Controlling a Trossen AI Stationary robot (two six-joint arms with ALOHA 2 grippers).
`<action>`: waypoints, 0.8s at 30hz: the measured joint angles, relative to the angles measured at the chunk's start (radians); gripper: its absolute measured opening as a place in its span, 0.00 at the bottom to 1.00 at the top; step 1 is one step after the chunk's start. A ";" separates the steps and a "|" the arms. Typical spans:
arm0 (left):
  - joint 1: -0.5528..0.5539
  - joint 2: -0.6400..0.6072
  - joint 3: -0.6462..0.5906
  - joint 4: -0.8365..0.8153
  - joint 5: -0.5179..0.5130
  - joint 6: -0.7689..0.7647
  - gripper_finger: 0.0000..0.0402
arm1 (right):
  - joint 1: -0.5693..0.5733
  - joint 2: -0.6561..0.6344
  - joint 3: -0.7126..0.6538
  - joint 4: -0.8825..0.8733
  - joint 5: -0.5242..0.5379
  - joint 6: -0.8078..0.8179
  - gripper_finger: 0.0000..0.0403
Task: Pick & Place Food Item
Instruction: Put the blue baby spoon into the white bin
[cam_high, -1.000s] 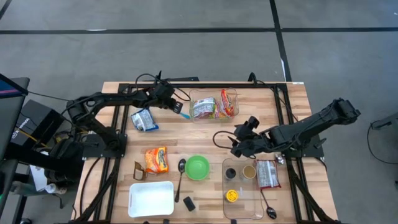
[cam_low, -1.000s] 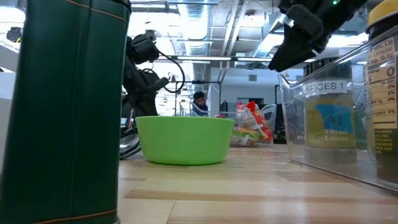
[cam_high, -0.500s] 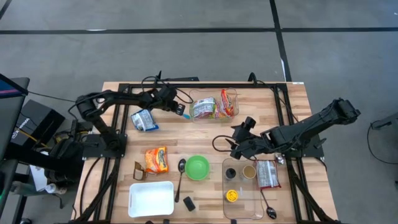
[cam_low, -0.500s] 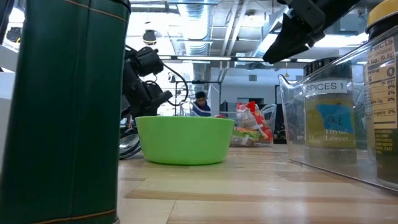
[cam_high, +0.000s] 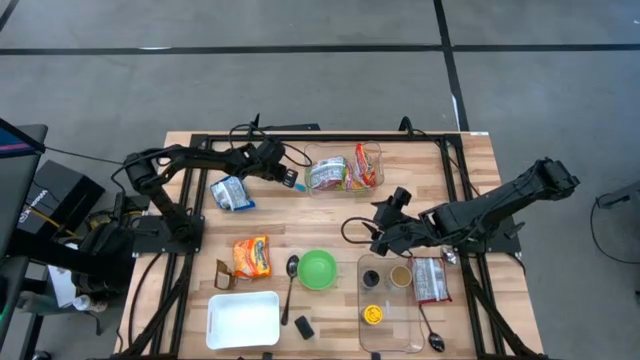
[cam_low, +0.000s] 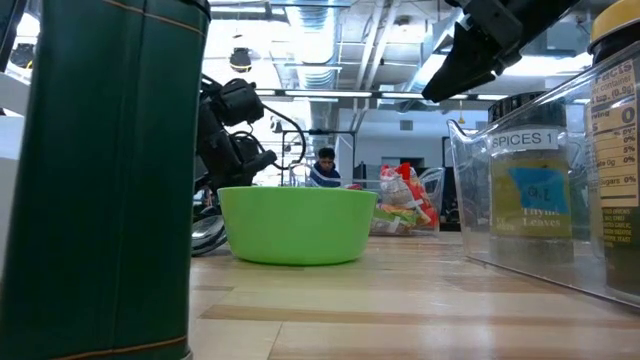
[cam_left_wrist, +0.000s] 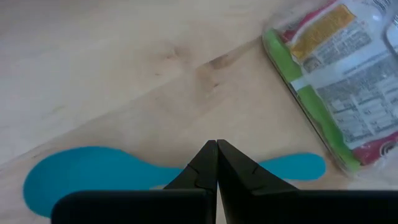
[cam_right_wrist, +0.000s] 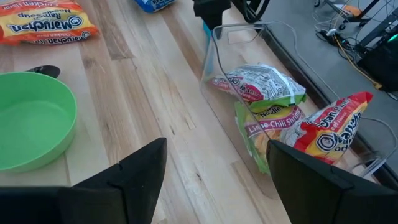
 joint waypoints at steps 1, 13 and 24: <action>-0.003 0.000 -0.002 0.001 0.000 -0.001 0.00 | 0.000 0.000 0.000 0.000 0.000 0.000 0.67; -0.006 0.000 -0.006 -0.020 -0.011 0.000 0.00 | 0.000 0.000 0.000 0.013 -0.001 0.000 0.67; -0.007 0.000 -0.006 -0.008 -0.074 0.003 0.00 | 0.001 0.000 0.000 0.015 -0.002 0.000 0.67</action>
